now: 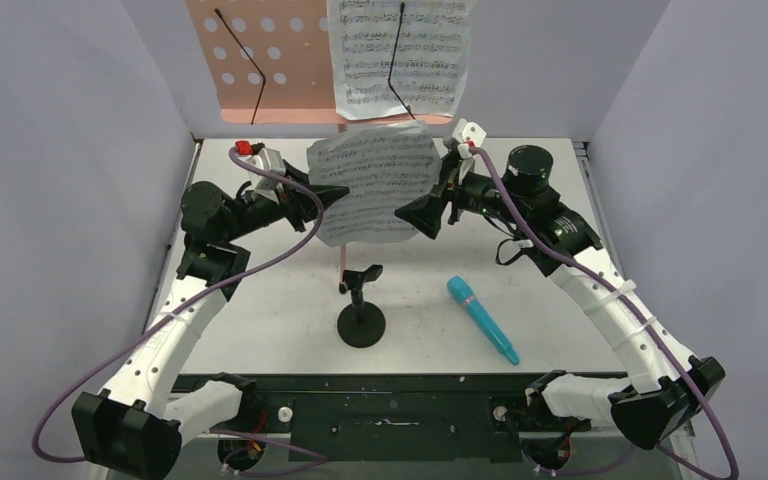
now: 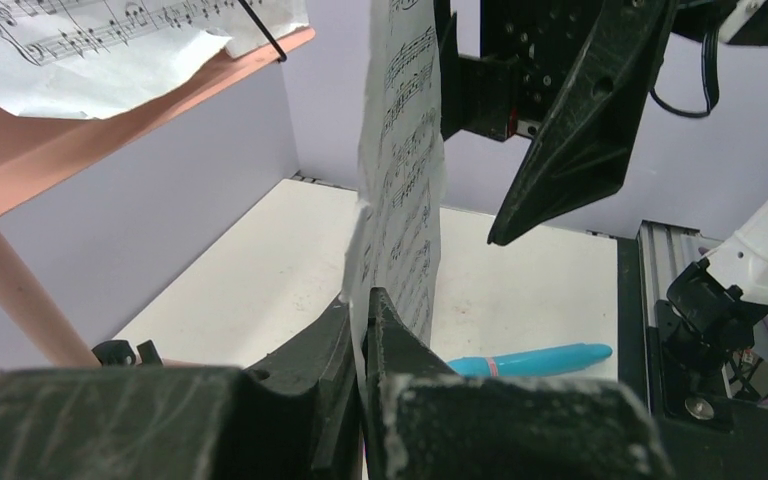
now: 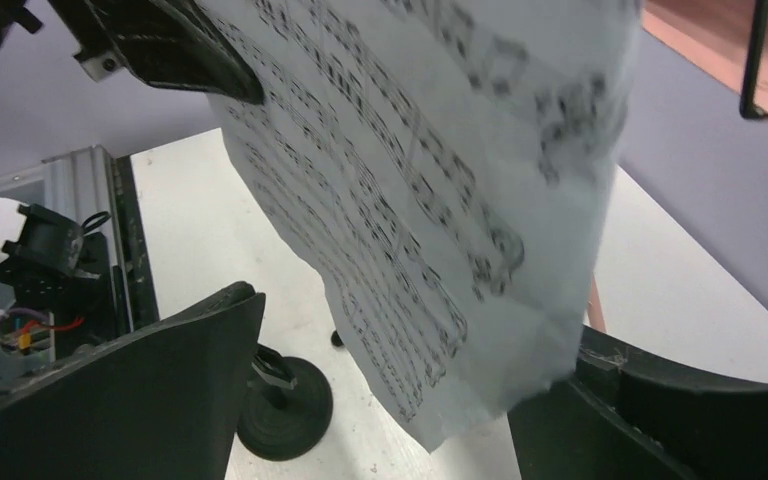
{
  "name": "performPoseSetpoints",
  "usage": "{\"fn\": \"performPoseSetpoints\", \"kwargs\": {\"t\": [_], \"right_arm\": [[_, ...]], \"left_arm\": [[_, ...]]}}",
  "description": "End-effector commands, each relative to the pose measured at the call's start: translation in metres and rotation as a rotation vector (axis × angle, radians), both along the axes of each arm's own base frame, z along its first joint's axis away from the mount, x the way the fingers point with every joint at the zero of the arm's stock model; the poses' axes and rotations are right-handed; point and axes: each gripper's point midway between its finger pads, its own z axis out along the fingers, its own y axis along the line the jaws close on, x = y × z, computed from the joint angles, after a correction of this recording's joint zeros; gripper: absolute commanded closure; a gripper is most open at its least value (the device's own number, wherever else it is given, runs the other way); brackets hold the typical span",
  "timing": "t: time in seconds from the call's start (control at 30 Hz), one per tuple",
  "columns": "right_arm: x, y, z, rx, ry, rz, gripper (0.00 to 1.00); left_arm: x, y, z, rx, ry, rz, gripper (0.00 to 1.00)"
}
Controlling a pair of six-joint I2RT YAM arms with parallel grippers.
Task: Set up the instrument practice props
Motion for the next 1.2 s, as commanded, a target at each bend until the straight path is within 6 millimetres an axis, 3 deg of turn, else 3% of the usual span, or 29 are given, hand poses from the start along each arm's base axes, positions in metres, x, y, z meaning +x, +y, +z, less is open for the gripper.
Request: {"fn": "performPoseSetpoints", "kwargs": {"t": [0.0,0.13,0.4,0.67,0.9,1.1,1.17], "right_arm": [[0.002,-0.015,0.045,0.141,-0.127,-0.109,0.13],[0.003,-0.027,0.054,0.241,-0.092,-0.160,0.06],[0.000,-0.046,0.054,0.356,-0.044,-0.100,0.05],[-0.007,-0.028,0.041,0.311,-0.004,0.071,0.13],[-0.004,-0.007,0.036,0.307,-0.033,0.126,0.24],[0.001,0.009,0.040,0.342,-0.046,0.164,0.43],[0.000,0.013,0.040,0.348,-0.046,0.187,0.54]], "left_arm": [[-0.009,0.009,0.030,-0.080,-0.066,0.045,1.00],[-0.013,0.009,0.024,-0.074,-0.056,0.031,1.00],[-0.020,0.010,0.029,-0.066,-0.073,0.018,1.00],[-0.024,0.007,0.034,-0.066,-0.063,-0.009,1.00],[-0.025,0.007,0.035,-0.069,-0.069,-0.013,1.00],[-0.027,0.006,0.036,-0.061,-0.075,-0.020,1.00],[-0.027,0.006,0.036,-0.062,-0.078,-0.016,1.00]]}}
